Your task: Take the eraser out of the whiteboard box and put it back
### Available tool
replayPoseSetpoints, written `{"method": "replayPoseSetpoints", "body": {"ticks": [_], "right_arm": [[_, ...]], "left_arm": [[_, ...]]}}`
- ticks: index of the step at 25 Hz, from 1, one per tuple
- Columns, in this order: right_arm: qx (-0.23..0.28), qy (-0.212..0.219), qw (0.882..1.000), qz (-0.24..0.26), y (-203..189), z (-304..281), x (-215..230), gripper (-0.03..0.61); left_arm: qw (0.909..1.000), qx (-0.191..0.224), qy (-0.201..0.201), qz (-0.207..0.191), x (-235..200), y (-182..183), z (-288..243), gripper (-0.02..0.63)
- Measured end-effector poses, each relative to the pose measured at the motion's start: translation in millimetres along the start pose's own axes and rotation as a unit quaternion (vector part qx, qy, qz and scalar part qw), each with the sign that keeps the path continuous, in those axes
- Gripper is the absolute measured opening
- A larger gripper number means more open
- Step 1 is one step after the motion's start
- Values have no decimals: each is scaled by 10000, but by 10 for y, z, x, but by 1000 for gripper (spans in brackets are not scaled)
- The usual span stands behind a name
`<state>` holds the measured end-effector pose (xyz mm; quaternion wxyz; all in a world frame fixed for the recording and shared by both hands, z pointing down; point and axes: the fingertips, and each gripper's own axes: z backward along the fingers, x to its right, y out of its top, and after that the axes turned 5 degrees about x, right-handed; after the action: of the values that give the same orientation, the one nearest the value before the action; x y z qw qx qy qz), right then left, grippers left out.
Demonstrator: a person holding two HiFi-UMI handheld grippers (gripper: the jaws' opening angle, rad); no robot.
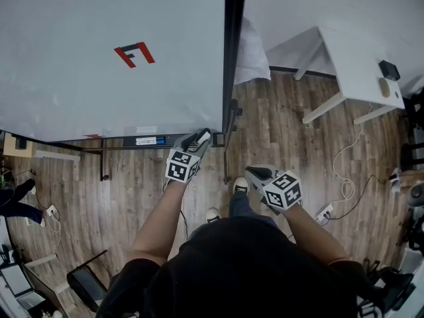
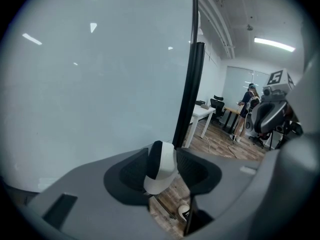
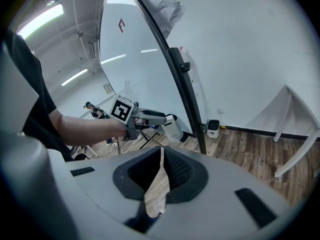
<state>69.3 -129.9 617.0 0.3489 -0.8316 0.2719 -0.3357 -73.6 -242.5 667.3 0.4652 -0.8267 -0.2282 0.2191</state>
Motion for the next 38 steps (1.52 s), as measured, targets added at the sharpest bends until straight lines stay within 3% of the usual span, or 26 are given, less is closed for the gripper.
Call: {"method": "replayPoseSetpoints", "body": {"ticks": [18, 38], "right_arm": [[193, -8, 9993, 319, 177, 168, -286, 15], [386, -118, 9976, 562, 269, 389, -511, 12]], "left_arm": [[9993, 300, 221, 68, 32, 64, 694, 173], [9988, 325, 281, 233, 237, -277, 1418, 158]]}}
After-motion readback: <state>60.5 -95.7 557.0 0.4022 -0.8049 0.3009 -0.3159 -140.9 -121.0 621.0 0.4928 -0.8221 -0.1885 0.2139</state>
